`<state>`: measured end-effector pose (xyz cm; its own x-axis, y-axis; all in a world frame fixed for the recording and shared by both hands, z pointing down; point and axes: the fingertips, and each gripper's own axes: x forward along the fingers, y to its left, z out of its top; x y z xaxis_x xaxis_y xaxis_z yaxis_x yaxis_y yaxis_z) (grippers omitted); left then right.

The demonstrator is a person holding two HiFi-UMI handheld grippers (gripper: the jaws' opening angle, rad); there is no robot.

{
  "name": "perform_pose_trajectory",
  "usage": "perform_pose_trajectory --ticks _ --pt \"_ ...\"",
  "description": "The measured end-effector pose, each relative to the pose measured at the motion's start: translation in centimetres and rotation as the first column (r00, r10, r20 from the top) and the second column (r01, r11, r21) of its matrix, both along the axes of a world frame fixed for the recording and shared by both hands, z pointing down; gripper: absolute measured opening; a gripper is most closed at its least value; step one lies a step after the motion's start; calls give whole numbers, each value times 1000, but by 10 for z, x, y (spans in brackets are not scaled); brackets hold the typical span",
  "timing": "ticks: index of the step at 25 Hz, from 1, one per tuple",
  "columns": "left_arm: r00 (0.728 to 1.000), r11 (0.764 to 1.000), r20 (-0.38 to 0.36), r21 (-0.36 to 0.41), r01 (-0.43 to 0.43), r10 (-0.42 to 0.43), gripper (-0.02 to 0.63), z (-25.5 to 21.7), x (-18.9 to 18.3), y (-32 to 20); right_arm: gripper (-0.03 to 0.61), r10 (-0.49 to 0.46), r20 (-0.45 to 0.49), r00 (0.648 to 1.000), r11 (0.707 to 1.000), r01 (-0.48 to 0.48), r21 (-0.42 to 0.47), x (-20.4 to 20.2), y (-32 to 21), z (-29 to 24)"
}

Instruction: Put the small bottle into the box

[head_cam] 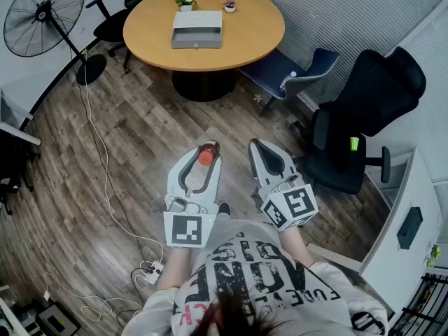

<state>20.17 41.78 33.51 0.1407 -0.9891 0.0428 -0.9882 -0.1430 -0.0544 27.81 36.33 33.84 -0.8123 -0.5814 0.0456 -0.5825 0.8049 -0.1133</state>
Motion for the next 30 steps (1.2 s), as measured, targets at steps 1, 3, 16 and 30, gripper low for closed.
perform_pose_trajectory --ticks 1,3,16,30 --pt "1000 1000 -1 1 4 -4 150 0 0 -1 15 -3 1 1000 1000 3 1 0 -1 0" --pt "1000 1000 -4 3 13 -12 150 -1 -1 -4 15 -9 2 1000 1000 9 3 -1 -4 -1" --pt "999 999 -4 10 45 -45 150 -5 9 -16 15 -36 13 999 999 36 12 13 -19 -4" --pt "999 999 0 11 40 -40 150 -10 5 -25 15 14 67 998 1000 -13 -18 27 -30 -7"
